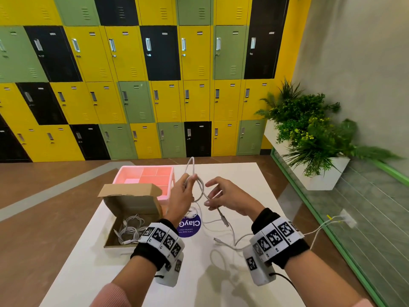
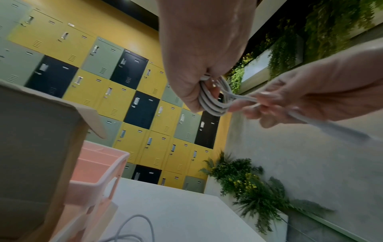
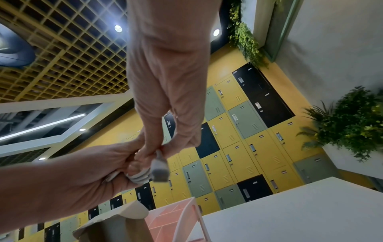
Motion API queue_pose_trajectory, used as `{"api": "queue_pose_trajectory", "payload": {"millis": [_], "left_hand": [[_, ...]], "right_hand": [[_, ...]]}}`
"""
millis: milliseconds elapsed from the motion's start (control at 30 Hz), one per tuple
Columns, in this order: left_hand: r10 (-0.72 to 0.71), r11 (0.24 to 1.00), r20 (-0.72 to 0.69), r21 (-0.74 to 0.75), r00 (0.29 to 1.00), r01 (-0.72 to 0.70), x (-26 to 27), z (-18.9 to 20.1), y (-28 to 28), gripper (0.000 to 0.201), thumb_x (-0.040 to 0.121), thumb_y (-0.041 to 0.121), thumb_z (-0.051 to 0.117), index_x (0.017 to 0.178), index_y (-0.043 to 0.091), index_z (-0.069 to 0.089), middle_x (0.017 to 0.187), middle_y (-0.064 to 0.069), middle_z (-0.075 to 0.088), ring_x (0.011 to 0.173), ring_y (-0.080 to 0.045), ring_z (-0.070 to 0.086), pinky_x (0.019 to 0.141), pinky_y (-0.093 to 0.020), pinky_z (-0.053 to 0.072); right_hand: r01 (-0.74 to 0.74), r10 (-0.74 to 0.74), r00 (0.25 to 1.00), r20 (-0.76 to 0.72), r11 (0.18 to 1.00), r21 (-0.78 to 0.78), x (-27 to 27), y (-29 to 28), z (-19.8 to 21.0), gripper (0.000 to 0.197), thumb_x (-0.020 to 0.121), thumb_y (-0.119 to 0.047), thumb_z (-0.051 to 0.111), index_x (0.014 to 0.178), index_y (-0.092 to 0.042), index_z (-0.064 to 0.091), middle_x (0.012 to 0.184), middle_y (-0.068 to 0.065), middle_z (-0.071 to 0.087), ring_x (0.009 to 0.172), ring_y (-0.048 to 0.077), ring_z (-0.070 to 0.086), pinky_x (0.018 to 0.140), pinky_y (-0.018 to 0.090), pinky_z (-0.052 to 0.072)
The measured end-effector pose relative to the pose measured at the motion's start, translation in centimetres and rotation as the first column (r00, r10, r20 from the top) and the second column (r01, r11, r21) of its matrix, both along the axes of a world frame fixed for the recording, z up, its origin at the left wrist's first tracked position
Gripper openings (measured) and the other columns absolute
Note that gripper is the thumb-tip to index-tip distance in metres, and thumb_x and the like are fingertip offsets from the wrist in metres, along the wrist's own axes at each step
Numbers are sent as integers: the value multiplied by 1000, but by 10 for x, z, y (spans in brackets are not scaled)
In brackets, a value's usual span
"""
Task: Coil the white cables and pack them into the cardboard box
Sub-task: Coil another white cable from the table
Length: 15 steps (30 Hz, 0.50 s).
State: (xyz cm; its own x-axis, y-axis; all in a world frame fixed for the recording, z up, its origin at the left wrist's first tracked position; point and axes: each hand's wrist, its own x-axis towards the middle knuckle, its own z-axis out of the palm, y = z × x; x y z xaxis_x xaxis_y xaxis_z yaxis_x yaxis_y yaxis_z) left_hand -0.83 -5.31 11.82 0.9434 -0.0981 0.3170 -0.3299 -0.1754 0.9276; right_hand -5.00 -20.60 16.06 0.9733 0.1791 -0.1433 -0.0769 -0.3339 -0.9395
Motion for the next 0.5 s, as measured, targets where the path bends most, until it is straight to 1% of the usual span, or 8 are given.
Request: {"api": "queue_pose_trajectory", "payload": {"millis": [33,100,200,300,333,367,433,500], "left_hand": [[45,999,3,-2,999,-45,5,-3,5,28,100,35,44,86,14,56,65,-7,43,59,-19,43,51,-32,43],[131,991,8,-12,991,-131,15,-6,17,26,100,39,44,79,26,55,68,-13,46,62,-21,44,55,-39,41],[189,982,12,-6,982,-189,26,-11,34,30,100,38,44,71,37,54,70,-18,48,64,-21,45,56,-41,39],[174,984,15,25,985,-175,30,-19,39,24,99,42,44,80,31,56,79,-30,56,65,-23,51,50,-48,45],[179,984,5,21,984,-179,30,-22,38,25,98,43,44,81,29,56,79,-30,56,65,-23,51,50,-49,46],[191,982,-4,7,982,-191,29,-24,37,26,99,41,44,80,27,55,75,-27,55,64,-22,50,50,-46,44],[222,975,-21,-25,975,-222,26,-25,37,30,101,33,44,72,24,51,65,-12,48,61,-18,44,52,-35,35],[242,968,-45,-55,969,-245,27,-28,39,34,101,29,44,69,21,45,60,-2,40,57,-16,36,53,-31,28]], "right_hand": [[-31,31,1000,2,1000,-3,-1,-4,0,54,78,5,71,125,-4,47,88,11,59,71,21,64,66,24,58],[-124,126,992,13,988,-95,-3,-13,2,48,79,2,72,122,-7,53,81,5,61,70,16,62,71,27,55],[-237,257,965,57,944,-230,-5,-24,5,33,84,-7,69,116,-15,66,78,-3,58,67,5,51,67,18,42],[-234,260,959,114,950,-205,-4,-31,8,24,86,-6,66,108,-15,71,77,1,55,65,3,46,62,11,37],[-240,265,957,119,952,-192,-4,-33,9,21,86,-6,66,105,-15,71,75,0,56,66,3,47,63,12,37],[-251,274,955,117,951,-182,-4,-35,9,18,87,-6,66,101,-16,70,74,-2,57,68,5,49,66,15,38],[-278,298,948,115,947,-164,-4,-38,10,15,87,-6,66,95,-18,68,73,-4,60,74,8,52,71,20,39],[-296,309,943,128,949,-108,-5,-41,12,16,86,-2,65,90,-18,65,75,-4,61,75,7,55,73,17,42]]}}
